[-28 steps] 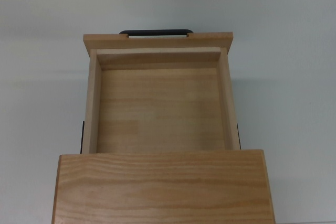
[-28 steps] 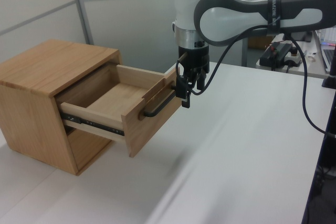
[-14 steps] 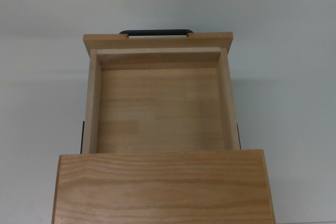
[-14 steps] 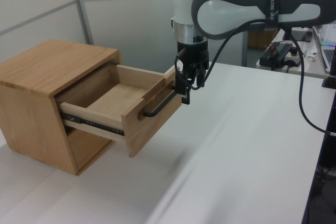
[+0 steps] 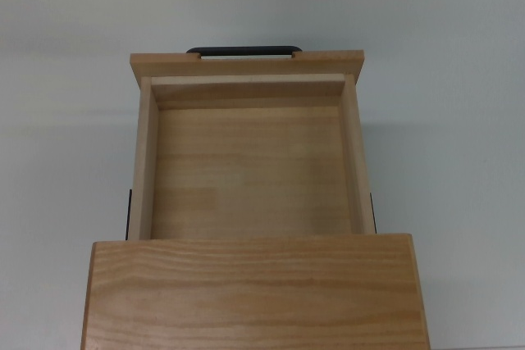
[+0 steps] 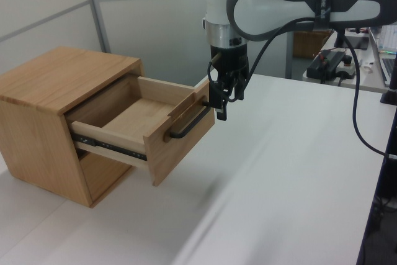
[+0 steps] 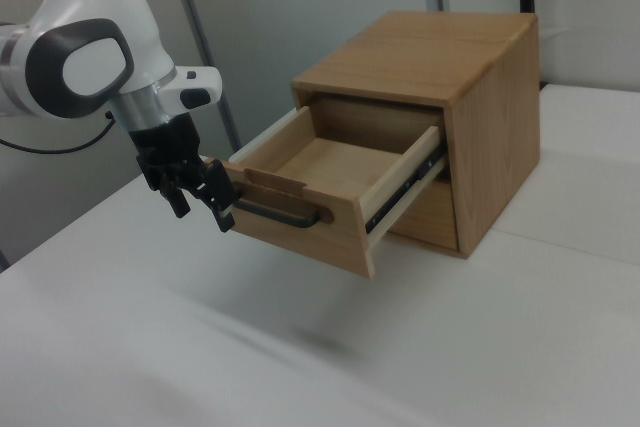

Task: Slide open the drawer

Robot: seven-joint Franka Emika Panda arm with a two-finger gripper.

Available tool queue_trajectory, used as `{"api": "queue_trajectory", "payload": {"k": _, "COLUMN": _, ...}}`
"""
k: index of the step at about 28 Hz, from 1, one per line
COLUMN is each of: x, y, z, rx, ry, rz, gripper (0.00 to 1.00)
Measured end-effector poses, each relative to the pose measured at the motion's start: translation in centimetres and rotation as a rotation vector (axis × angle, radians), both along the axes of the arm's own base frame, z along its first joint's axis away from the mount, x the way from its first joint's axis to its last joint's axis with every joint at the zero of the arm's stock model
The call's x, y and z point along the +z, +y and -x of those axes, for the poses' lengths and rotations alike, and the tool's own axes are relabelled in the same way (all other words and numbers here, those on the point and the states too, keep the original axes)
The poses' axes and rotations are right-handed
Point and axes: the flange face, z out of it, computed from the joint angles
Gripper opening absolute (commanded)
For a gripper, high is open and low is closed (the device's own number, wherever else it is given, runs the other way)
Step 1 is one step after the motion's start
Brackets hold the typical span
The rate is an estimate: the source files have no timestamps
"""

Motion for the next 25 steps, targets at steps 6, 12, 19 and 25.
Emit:
{"api": "queue_trajectory", "payload": {"k": 6, "x": 0.41, "y": 0.01, "z": -0.02, "rx": 0.000, "ry": -0.008, "rz": -0.001, "gripper": 1.00}}
{"api": "queue_trajectory", "payload": {"k": 12, "x": 0.30, "y": 0.00, "z": 0.01, "rx": 0.000, "ry": -0.001, "rz": 0.000, "gripper": 1.00}}
{"api": "queue_trajectory", "payload": {"k": 19, "x": 0.26, "y": 0.04, "z": -0.01, "rx": 0.001, "ry": 0.000, "rz": 0.000, "gripper": 1.00}}
{"api": "queue_trajectory", "payload": {"k": 25, "x": 0.24, "y": 0.18, "z": 0.24, "rx": 0.005, "ry": 0.019, "rz": 0.003, "gripper": 1.00}}
